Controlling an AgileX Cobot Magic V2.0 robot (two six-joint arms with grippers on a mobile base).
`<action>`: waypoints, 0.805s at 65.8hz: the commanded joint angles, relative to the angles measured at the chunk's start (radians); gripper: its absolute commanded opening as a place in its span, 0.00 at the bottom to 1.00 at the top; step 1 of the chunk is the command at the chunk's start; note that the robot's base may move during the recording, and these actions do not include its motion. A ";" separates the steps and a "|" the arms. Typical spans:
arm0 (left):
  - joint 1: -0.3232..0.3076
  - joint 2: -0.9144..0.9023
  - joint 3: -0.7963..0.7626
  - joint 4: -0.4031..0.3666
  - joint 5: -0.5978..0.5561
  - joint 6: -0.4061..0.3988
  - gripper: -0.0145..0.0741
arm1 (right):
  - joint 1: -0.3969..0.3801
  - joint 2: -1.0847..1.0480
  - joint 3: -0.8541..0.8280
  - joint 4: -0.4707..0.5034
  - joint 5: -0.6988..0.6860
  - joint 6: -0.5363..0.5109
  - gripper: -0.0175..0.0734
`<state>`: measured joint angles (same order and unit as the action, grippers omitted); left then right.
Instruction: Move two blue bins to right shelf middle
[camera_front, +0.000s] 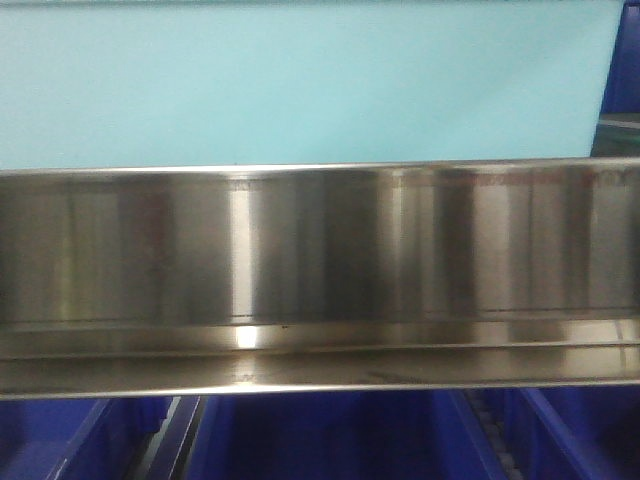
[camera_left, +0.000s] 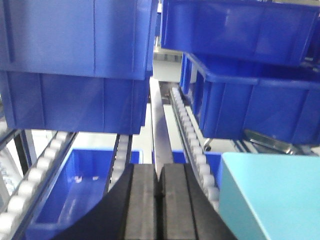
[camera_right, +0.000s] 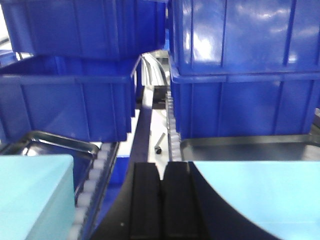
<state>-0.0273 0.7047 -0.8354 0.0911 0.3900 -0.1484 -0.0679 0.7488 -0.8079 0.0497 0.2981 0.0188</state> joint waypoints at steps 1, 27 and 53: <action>0.004 0.052 -0.009 -0.009 -0.002 -0.010 0.04 | 0.007 0.054 -0.018 0.017 0.030 0.002 0.01; -0.122 0.367 -0.284 -0.099 0.260 -0.012 0.04 | 0.144 0.300 -0.296 0.010 0.371 0.073 0.03; -0.297 0.622 -0.645 0.028 0.592 -0.207 0.04 | 0.367 0.529 -0.594 -0.214 0.712 0.334 0.03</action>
<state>-0.2957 1.2976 -1.4198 0.0955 0.9188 -0.3297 0.2527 1.2440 -1.3430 -0.1136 0.9509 0.3069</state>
